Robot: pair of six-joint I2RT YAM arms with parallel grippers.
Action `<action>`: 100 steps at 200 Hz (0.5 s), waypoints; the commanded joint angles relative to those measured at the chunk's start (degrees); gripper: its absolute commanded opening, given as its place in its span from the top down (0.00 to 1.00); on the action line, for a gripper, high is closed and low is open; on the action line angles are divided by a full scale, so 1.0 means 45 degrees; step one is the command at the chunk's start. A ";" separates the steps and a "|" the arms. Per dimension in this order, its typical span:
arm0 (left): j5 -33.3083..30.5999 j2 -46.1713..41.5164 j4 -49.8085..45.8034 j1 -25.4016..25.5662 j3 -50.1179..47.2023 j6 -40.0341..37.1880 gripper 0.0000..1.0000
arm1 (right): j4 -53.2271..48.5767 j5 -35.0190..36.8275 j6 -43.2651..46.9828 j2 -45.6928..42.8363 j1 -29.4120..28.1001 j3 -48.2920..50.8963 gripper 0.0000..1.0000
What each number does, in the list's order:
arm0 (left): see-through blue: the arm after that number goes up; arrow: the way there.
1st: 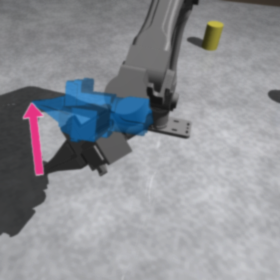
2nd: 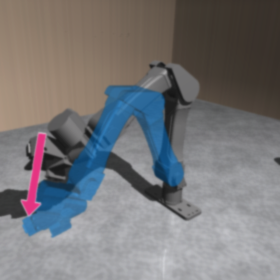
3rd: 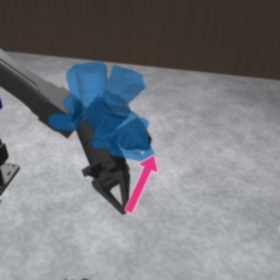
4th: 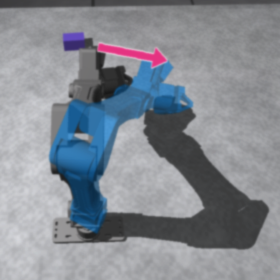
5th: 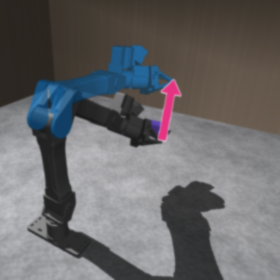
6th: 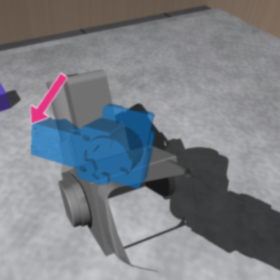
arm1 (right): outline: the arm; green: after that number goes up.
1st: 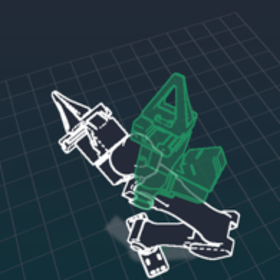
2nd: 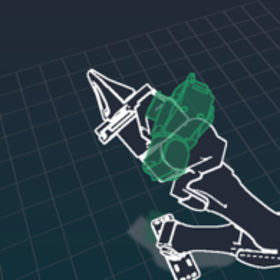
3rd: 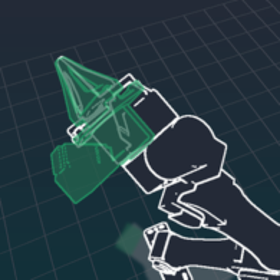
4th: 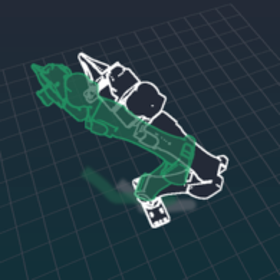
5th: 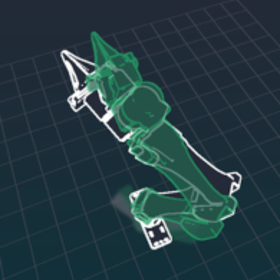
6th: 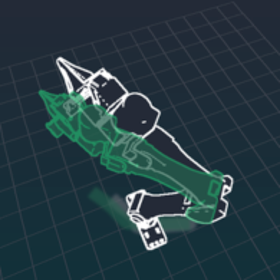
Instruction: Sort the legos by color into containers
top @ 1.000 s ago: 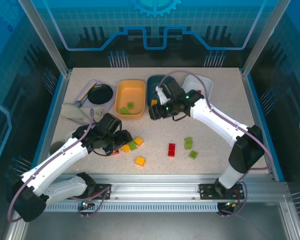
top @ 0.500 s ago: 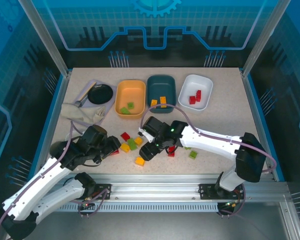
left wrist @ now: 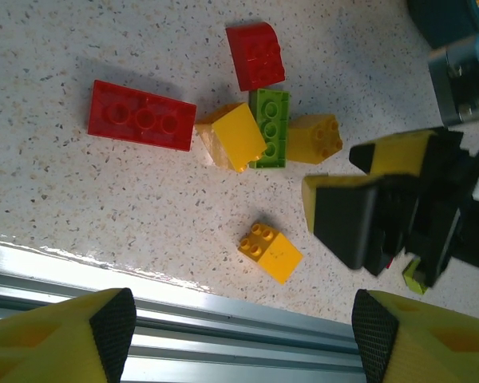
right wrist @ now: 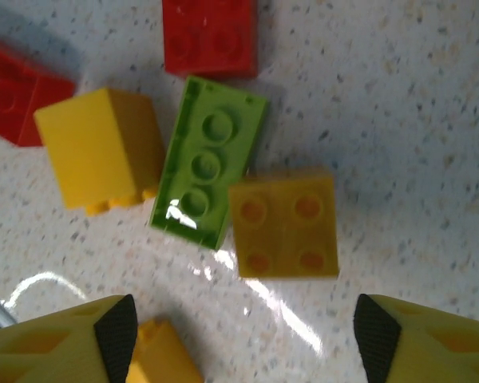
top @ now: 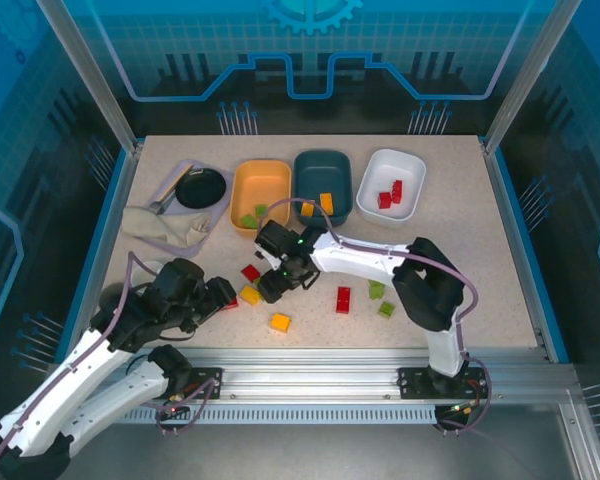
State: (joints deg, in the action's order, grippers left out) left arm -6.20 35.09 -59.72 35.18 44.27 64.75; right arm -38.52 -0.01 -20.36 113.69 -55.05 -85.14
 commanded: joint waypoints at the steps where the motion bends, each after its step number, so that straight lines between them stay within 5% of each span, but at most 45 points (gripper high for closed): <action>1: 0.0047 -0.0297 -0.0303 0.0136 -0.0133 0.0337 0.24 | -0.0463 0.0004 0.0169 0.0738 0.0193 -0.0679 0.32; 100: 0.0261 -0.0113 0.0275 0.0150 -0.0126 0.0233 0.24 | -0.0824 0.0601 -0.0006 0.1049 0.0626 -0.1393 0.68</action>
State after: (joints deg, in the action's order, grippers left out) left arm -6.20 33.95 -59.70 35.42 44.18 65.93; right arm -40.62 0.67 -20.01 119.92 -53.06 -90.83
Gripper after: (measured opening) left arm 0.756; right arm 0.342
